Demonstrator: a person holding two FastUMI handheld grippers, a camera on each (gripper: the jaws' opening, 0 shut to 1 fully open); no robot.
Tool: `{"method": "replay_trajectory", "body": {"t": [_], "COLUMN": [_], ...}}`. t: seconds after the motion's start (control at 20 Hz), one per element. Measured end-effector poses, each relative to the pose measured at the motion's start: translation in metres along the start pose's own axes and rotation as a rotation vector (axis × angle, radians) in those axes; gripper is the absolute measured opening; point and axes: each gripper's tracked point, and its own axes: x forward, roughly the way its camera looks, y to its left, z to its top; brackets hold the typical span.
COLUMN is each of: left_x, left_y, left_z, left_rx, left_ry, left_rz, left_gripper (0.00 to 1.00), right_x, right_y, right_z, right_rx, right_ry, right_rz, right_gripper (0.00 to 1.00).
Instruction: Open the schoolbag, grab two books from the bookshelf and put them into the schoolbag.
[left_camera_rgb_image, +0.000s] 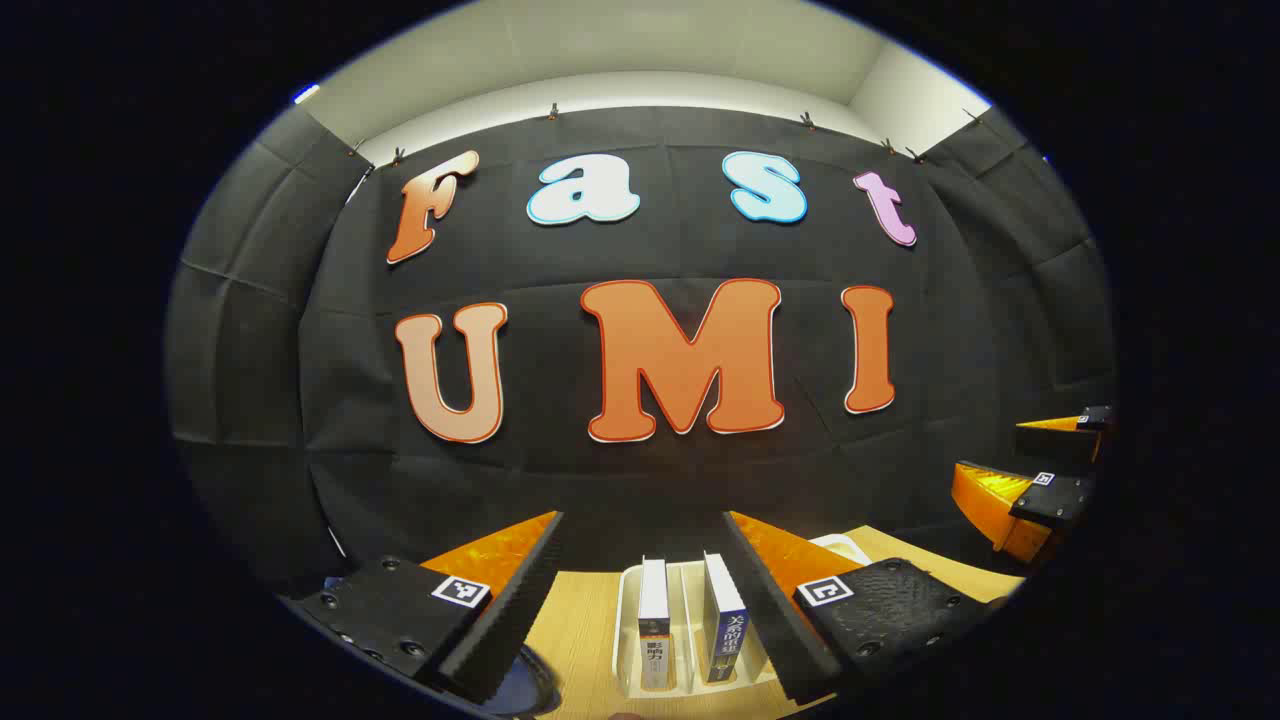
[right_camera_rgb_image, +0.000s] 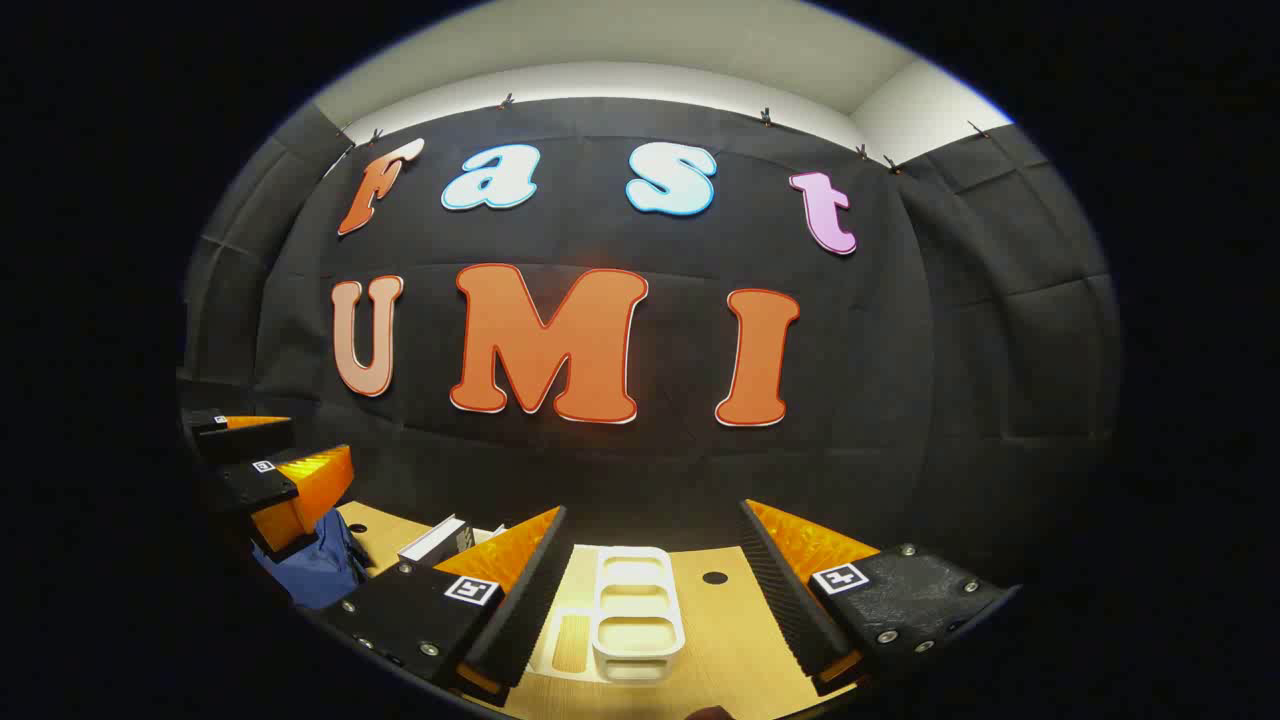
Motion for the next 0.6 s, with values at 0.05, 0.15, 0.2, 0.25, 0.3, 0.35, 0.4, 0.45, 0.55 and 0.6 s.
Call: {"method": "replay_trajectory", "body": {"t": [0.05, 0.15, 0.2, 0.25, 0.3, 0.35, 0.4, 0.45, 0.55, 0.6], "left_x": [0.0011, 0.0003, -0.0002, 0.0013, 0.0009, 0.0010, 0.0014, 0.0009, 0.0006, -0.0011], "left_y": [0.0019, 0.0045, 0.0043, 0.0047, 0.0056, 0.0063, 0.0066, 0.0073, 0.0094, 0.0097], "left_z": [-0.0003, -0.0022, -0.0017, -0.0024, -0.0022, -0.0010, -0.0017, -0.0042, -0.0062, -0.0059], "left_rx": [0.003, 0.002, -0.001, 0.001, 0.005, 0.008, 0.012, 0.013, 0.008, 0.007], "left_ry": [0.002, 0.005, 0.005, 0.005, 0.004, 0.002, 0.006, 0.010, 0.016, 0.018], "left_rz": [0.005, 0.010, 0.010, 0.009, 0.012, 0.012, 0.015, 0.016, 0.021, 0.024], "left_gripper": [0.95, 0.94, 0.94, 0.94, 0.94, 0.94, 0.94, 0.94, 0.97, 0.97], "right_x": [0.0013, 0.0020, 0.0020, 0.0037, 0.0040, 0.0036, 0.0043, 0.0055, 0.0065, 0.0055], "right_y": [0.0004, 0.0012, 0.0025, 0.0055, 0.0064, 0.0073, 0.0076, 0.0078, 0.0037, 0.0011], "right_z": [-0.0007, -0.0016, -0.0020, -0.0008, -0.0011, -0.0008, -0.0009, -0.0022, -0.0020, -0.0024], "right_rx": [-0.001, 0.002, 0.003, 0.000, -0.003, -0.003, -0.002, -0.002, -0.006, -0.002], "right_ry": [0.003, 0.008, 0.008, 0.007, 0.006, 0.006, 0.007, 0.010, 0.010, 0.011], "right_rz": [0.000, 0.000, 0.004, 0.008, 0.012, 0.015, 0.016, 0.018, 0.006, -0.001], "right_gripper": [0.98, 0.98, 0.98, 0.98, 0.98, 0.98, 0.98, 0.98, 0.98, 0.98]}}
